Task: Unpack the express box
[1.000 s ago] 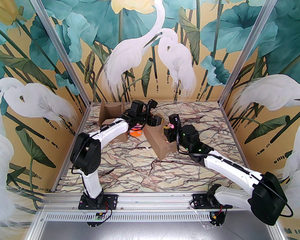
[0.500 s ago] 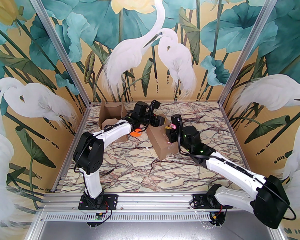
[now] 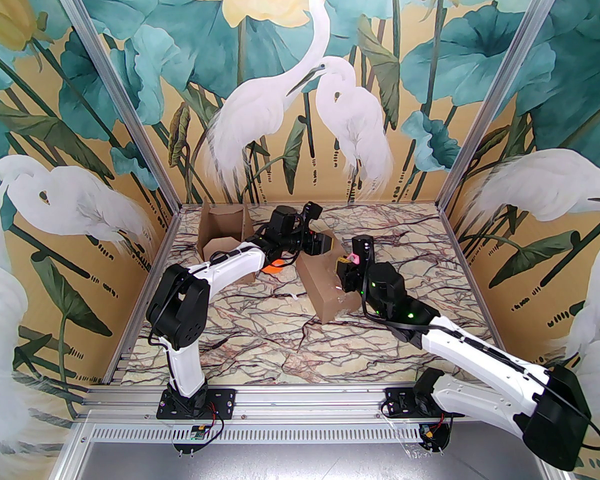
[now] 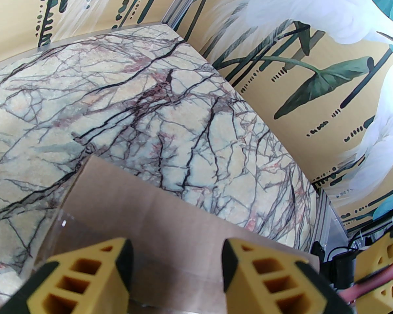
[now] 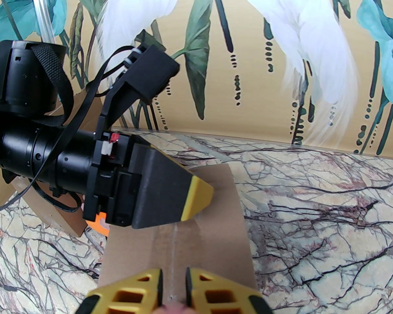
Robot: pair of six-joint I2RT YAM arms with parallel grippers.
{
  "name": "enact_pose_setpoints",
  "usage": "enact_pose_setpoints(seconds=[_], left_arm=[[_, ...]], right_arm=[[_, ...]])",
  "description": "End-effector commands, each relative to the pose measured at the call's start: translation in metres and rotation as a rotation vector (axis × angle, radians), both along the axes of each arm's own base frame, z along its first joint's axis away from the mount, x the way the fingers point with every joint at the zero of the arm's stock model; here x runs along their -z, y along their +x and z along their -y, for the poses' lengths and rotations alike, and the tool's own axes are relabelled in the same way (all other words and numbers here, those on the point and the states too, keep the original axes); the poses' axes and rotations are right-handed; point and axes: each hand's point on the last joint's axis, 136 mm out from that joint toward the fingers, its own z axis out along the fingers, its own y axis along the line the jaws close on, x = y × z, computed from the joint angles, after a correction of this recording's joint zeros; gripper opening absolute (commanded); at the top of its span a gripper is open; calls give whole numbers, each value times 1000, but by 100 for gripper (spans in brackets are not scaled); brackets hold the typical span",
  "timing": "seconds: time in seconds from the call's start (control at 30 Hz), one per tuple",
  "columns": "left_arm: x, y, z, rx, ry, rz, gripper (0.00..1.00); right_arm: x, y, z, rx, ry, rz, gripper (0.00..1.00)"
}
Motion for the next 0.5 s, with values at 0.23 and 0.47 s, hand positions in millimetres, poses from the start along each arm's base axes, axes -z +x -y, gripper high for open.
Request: enact_pose_setpoints(seconds=[0.23,0.47], left_arm=[[99,30,-71,-278,236,-184,49],[102,32,-78,-313,251,-196,48]], right_arm=[[43,-31,7,-33,-64,-161,0],[41,-41,12,-29,-52,-163,0]])
